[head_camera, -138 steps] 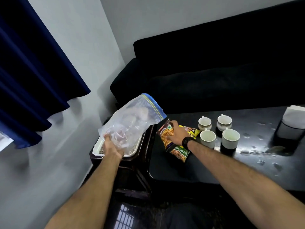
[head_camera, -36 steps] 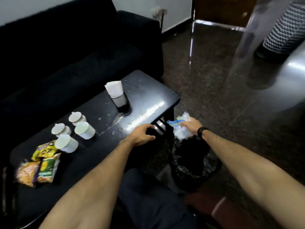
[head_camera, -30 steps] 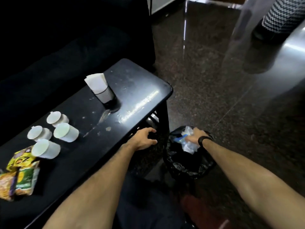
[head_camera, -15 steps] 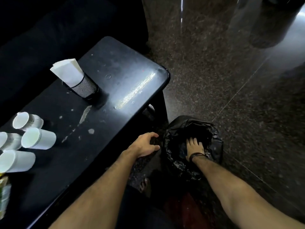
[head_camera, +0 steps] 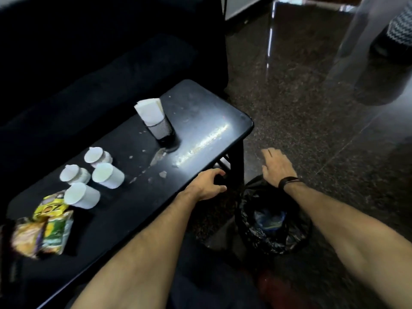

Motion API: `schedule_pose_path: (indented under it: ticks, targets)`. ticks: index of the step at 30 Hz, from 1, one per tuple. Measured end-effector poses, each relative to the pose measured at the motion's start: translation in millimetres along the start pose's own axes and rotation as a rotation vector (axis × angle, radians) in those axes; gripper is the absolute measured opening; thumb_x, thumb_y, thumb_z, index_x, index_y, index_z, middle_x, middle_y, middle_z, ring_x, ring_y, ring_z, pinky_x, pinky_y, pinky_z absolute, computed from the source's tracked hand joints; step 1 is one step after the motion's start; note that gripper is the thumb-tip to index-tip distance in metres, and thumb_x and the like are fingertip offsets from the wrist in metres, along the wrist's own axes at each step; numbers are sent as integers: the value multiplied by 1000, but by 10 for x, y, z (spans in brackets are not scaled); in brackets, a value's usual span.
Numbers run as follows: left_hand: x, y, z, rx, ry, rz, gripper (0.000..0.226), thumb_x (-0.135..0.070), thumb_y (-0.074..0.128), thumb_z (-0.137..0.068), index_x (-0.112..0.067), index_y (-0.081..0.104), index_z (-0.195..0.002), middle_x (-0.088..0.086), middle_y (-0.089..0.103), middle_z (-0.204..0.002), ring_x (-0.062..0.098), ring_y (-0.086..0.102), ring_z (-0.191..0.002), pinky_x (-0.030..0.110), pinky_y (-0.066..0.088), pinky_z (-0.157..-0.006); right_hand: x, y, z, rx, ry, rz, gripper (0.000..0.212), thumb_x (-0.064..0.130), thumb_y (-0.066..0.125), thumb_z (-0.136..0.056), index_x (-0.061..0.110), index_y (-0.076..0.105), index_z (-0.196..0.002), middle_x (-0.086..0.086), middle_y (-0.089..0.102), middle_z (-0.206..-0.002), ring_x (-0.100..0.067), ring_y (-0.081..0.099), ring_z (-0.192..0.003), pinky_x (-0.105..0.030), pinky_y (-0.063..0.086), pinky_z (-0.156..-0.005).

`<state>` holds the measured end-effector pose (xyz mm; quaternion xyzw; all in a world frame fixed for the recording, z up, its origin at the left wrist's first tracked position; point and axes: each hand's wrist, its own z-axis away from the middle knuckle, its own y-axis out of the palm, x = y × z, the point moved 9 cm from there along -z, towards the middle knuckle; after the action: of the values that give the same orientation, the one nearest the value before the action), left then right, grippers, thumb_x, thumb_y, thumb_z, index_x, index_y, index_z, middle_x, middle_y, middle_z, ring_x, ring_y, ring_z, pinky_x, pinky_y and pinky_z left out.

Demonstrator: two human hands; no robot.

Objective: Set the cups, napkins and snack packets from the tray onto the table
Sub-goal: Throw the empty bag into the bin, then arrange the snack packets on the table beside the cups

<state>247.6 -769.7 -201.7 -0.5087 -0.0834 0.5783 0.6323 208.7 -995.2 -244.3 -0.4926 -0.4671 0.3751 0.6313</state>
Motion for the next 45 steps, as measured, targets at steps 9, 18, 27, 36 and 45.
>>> schedule_pose_path:
  ticks: [9, 18, 27, 36, 45]
  targets:
    - [669, -1197, 1211, -368, -93, 56, 53, -32, 68, -87, -23, 54, -138, -3, 50, -147, 16, 44, -137, 32, 33, -115, 1725, -1018, -159, -142, -268, -105, 61, 32, 63, -88, 8, 41, -140, -14, 46, -140, -33, 44, -127, -43, 39, -105]
    - [2271, -1697, 2821, -682, -375, 166, 52, -31, 69, -87, -13, 57, -133, 6, 59, -137, 24, 56, -124, 37, 44, -105, 4198, -1062, 298, -89, -662, -162, 59, 29, 61, -90, 11, 39, -141, -11, 47, -142, -31, 43, -131, -41, 36, -110]
    - [3626, -1358, 3702, -859, -652, 248, 59, -37, 63, -91, -12, 48, -142, 8, 51, -143, 26, 48, -131, 40, 41, -109, 5956, -357, 1111, 50, -970, -169, 52, 35, 56, -92, 15, 39, -138, -6, 45, -139, -28, 46, -124, -42, 44, -101]
    - [4287, -1177, 3641, -996, -797, 409, 72, -47, 53, -96, -21, 20, -155, 14, 17, -163, 34, 35, -143, 53, 39, -110, 6731, 389, 1002, 180, -726, -206, 68, 35, 47, -98, 13, 14, -154, -12, 15, -162, -33, 21, -147, -48, 30, -116]
    - [4649, -1083, 3397, -944, -803, 282, 77, -67, 37, -93, -35, 10, -157, 8, 4, -167, 32, 26, -148, 53, 32, -116, 6875, 987, 1112, 311, -810, -37, 62, 36, 35, -98, 12, 19, -153, -13, 13, -163, -33, 19, -147, -49, 28, -115]
